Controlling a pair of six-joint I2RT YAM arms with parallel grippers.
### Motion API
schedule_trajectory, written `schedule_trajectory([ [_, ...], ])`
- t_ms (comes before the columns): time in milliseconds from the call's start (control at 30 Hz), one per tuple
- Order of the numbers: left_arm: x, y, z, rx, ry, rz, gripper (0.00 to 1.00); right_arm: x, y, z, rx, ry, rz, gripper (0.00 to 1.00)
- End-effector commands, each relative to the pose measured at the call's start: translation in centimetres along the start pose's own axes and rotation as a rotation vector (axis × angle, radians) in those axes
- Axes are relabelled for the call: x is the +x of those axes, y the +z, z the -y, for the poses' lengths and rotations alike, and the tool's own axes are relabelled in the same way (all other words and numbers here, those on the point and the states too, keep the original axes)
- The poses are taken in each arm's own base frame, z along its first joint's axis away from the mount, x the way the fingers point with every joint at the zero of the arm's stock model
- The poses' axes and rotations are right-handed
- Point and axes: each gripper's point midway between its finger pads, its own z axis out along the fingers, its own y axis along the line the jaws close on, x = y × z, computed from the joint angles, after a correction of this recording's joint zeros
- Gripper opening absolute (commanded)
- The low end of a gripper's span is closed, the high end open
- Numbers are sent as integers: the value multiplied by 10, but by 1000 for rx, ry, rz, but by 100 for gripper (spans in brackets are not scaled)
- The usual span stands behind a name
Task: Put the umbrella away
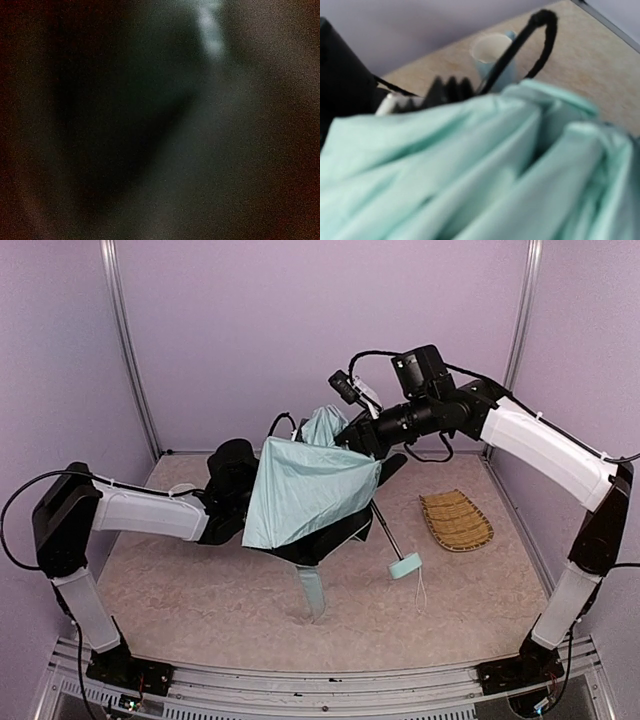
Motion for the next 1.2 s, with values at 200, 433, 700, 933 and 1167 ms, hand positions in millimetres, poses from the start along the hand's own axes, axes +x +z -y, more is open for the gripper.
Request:
schedule_trajectory([
  [200, 82, -59, -156, -376, -375, -8, 13, 141, 95, 71, -22, 41, -369, 80],
  [433, 107, -95, -185, -519, -400, -27, 58, 186, 128, 116, -18, 105, -389, 78],
  [700, 76, -145, -189, -764, -260, 39, 79, 129, 76, 136, 230, 56, -266, 90],
  [933, 49, -170, -173, -939, -78, 54, 83, 120, 1, 128, 499, 125, -191, 93],
  [1167, 5, -162, -120, -912, 181, 89, 77, 209, 0, 65, 432, 238, -321, 79],
])
